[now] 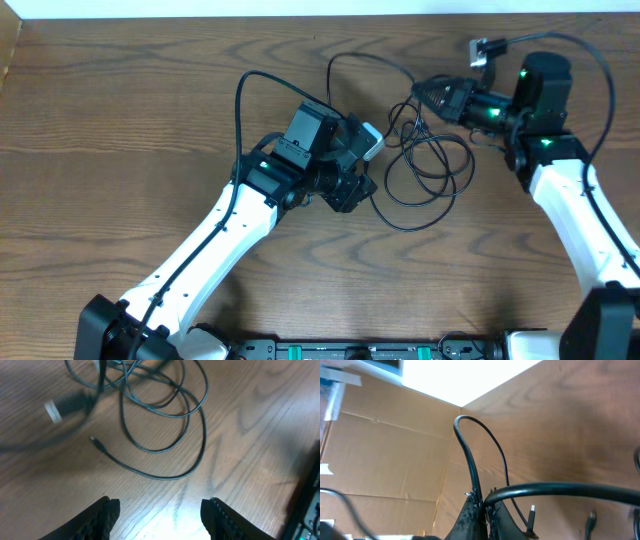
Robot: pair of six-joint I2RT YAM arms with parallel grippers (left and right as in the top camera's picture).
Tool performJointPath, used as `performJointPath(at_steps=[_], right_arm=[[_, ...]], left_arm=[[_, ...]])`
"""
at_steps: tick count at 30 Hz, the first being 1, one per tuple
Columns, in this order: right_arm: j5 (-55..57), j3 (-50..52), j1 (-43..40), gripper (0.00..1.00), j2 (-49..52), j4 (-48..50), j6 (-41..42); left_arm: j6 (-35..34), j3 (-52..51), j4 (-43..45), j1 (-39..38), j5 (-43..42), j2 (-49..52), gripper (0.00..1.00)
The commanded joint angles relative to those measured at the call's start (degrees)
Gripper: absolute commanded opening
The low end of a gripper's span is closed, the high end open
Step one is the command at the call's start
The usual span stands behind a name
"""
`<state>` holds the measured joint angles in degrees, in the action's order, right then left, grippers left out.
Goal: Untangle cables
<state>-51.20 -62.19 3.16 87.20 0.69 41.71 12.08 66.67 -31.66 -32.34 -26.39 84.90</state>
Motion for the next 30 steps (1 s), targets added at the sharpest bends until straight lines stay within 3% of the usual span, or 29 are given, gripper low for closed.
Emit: performJointPath(at_steps=[1,6,7,9,15,22,30], right_arm=[[5.3,-2.9,-1.9,0.01,-1.7,-2.3,-4.7],[13.9,-7.2,-6.4,0.01,-1.7,-9.3,-12.4],[17.6,-8.4,-7.7,0.01,-1.7,-11.1,-14.0],[21.4,-9.8,-9.7,0.01,-1.7,-12.2,-16.2],[30.2,-10.8,-16.8,0.01,-1.6,-12.6,-17.4],[30.3,-10.8,-26.1,0.01,5.6,-10.6,-17.7],[23.7,-10.8,-35.3,0.01,18.7,7.0,-19.3]], left_arm=[[0.5,0.7,-0.9,0.2,6.9,0.1,0.60],[0.1,0.7,-2.2,0.2,16.1,0.1,0.64],[0.1,0.7,-2.4,0.2,16.9,0.1,0.82],[0.1,0.7,-2.4,0.2,17.0,0.1,0.96],[0.1,0.7,-2.4,0.2,17.0,0.2,0.97],[0.1,0.7,-2.4,0.2,17.0,0.2,0.98],[0.1,0.7,-2.4,0.2,17.0,0.2,0.98]])
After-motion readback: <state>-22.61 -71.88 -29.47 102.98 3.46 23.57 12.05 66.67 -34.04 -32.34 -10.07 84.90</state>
